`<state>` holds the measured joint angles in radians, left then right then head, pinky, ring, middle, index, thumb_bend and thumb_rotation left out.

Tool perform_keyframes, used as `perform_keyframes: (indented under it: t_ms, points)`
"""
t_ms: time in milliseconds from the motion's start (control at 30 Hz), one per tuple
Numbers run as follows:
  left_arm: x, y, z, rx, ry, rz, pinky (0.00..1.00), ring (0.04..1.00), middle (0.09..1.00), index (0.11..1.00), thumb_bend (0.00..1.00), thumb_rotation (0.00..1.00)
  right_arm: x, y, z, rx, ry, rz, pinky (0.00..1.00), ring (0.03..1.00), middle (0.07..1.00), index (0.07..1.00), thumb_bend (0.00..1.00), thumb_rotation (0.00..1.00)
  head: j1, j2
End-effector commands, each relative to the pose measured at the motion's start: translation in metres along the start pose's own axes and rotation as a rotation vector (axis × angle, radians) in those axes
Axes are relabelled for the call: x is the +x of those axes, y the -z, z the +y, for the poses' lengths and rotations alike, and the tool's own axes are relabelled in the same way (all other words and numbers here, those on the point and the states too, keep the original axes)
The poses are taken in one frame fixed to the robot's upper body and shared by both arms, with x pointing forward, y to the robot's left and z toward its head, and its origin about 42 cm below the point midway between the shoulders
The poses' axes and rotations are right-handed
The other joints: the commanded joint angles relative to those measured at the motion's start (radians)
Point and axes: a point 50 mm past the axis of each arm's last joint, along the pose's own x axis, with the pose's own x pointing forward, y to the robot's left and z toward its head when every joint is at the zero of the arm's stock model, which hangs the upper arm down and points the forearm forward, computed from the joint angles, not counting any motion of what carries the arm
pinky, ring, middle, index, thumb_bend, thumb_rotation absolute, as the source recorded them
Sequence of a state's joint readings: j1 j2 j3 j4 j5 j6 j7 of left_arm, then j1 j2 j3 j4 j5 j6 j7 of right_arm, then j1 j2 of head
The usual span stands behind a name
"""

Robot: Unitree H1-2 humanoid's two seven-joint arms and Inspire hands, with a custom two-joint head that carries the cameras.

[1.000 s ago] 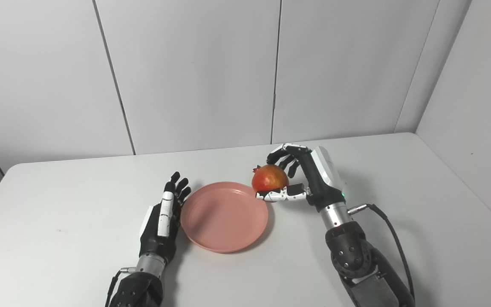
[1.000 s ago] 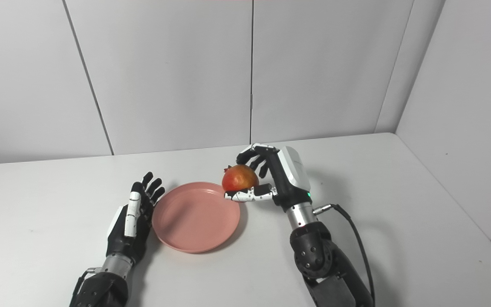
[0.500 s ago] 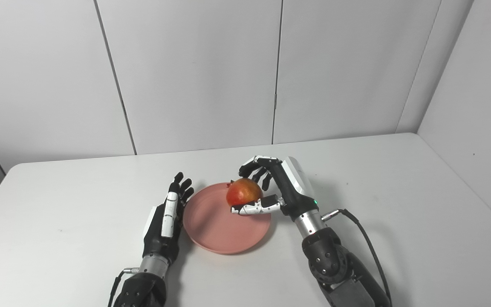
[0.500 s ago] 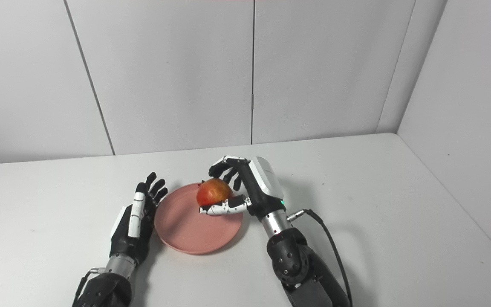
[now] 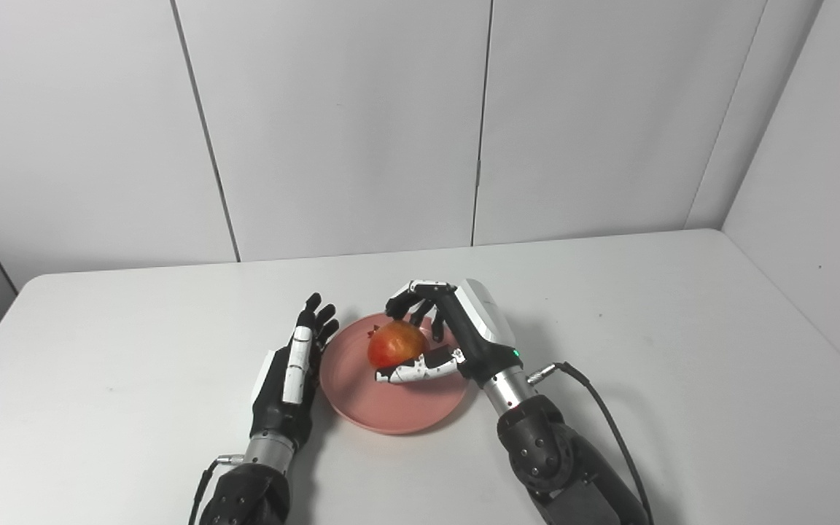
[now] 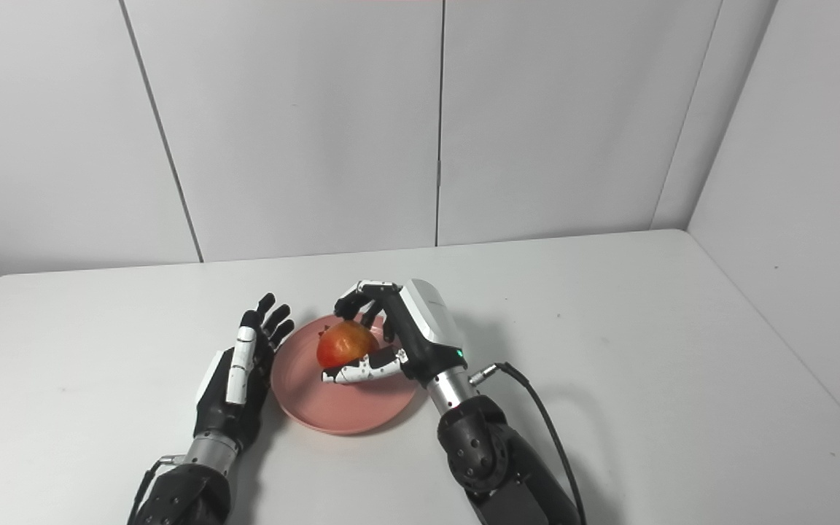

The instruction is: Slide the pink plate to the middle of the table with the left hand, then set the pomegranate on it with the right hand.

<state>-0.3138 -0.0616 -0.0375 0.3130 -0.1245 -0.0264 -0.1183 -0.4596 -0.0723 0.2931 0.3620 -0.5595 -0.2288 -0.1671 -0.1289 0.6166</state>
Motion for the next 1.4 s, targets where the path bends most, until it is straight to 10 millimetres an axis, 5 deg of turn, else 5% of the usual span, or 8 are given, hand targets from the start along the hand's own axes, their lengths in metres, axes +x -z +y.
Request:
perform_keyframes:
  t_ms: [0,867,1067,1100,1200,1300,1367]
  points:
    - [0.005,-0.009,-0.007,0.003,0.007,-0.035,0.94,0.968,0.968,0.967,0.58,1.00,0.022,-0.021,-0.011,-0.011,0.038,-0.120,0.25,0.378,0.474,0.522,0.51,0.00,0.001,0.000]
    - [0.003,-0.013,-0.006,0.013,0.003,-0.032,0.92,0.958,0.963,0.966,0.58,1.00,0.019,-0.001,0.007,-0.163,-0.064,-0.106,0.29,0.382,0.450,0.526,0.51,0.00,0.003,0.013]
    - [0.003,-0.014,-0.007,0.018,0.004,-0.034,0.92,0.958,0.959,0.964,0.57,1.00,0.017,-0.002,0.005,-0.188,-0.071,-0.126,0.39,0.402,0.443,0.541,0.51,0.00,0.003,0.016]
    - [0.003,-0.014,-0.007,0.019,0.004,-0.034,0.92,0.961,0.960,0.964,0.57,1.00,0.017,-0.002,0.005,-0.187,-0.073,-0.133,0.47,0.511,0.472,0.513,0.52,0.00,0.003,0.016]
    - [0.003,-0.013,-0.007,0.011,0.003,-0.033,0.93,0.965,0.963,0.965,0.57,1.00,0.014,-0.004,0.002,-0.184,-0.089,-0.143,0.56,0.612,0.598,0.498,0.51,0.12,0.003,0.016]
    - [0.004,-0.012,-0.006,0.000,0.005,-0.031,0.96,0.975,0.973,0.973,0.58,1.00,0.010,-0.007,-0.001,-0.182,-0.106,-0.129,0.67,0.743,0.742,0.699,0.66,0.51,0.002,0.016]
    - [0.004,-0.012,-0.005,-0.005,0.010,-0.031,0.97,0.981,0.978,0.976,0.59,1.00,0.008,-0.008,-0.003,-0.158,-0.110,-0.127,0.71,0.794,0.806,0.764,0.69,0.58,0.001,0.016]
